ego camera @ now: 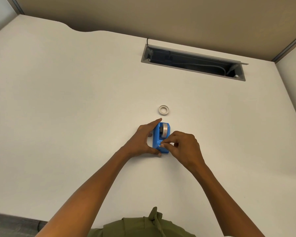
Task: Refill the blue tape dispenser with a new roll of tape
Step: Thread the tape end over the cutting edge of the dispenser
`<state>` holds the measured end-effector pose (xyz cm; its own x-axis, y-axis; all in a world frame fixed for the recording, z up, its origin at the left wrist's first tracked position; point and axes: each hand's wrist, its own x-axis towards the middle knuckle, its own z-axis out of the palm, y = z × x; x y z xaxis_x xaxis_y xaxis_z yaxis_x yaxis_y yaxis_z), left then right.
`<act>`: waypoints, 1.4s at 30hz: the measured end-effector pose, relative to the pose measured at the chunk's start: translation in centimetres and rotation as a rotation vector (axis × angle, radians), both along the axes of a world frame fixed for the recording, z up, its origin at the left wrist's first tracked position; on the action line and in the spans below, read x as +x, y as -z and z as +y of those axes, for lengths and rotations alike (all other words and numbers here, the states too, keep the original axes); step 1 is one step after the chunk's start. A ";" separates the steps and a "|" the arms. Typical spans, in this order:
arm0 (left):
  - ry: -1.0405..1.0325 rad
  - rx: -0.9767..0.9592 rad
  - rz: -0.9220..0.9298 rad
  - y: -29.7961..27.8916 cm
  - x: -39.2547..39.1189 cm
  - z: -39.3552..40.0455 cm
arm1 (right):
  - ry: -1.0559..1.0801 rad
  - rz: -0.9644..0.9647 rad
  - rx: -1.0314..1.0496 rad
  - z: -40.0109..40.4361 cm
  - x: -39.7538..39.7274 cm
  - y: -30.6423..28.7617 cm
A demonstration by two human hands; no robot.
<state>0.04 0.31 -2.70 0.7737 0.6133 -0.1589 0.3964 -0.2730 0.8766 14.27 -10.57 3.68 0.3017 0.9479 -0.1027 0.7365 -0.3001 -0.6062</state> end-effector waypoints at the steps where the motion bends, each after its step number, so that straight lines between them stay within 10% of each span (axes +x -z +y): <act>1: 0.000 0.000 -0.003 0.0 0.0 0.0 | 0.003 -0.014 -0.001 0.1 0.0 0.0; 18: 0.012 -0.004 -0.021 0.0 0.0 0.1 | 0.042 -0.092 0.170 -0.3 -1.3 -0.2; 24: 0.007 0.018 -0.014 -0.1 0.0 0.0 | -0.031 -0.459 0.411 -2.2 -2.5 1.7; 42: -0.015 0.015 0.069 -0.3 -0.1 -0.1 | -0.015 -0.780 0.669 -2.9 -2.1 5.5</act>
<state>-0.01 0.21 -2.37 0.7521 0.6273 -0.2023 0.4602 -0.2800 0.8425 12.15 -13.52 -1.77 0.0458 0.7434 0.6673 0.9979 -0.0641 0.0029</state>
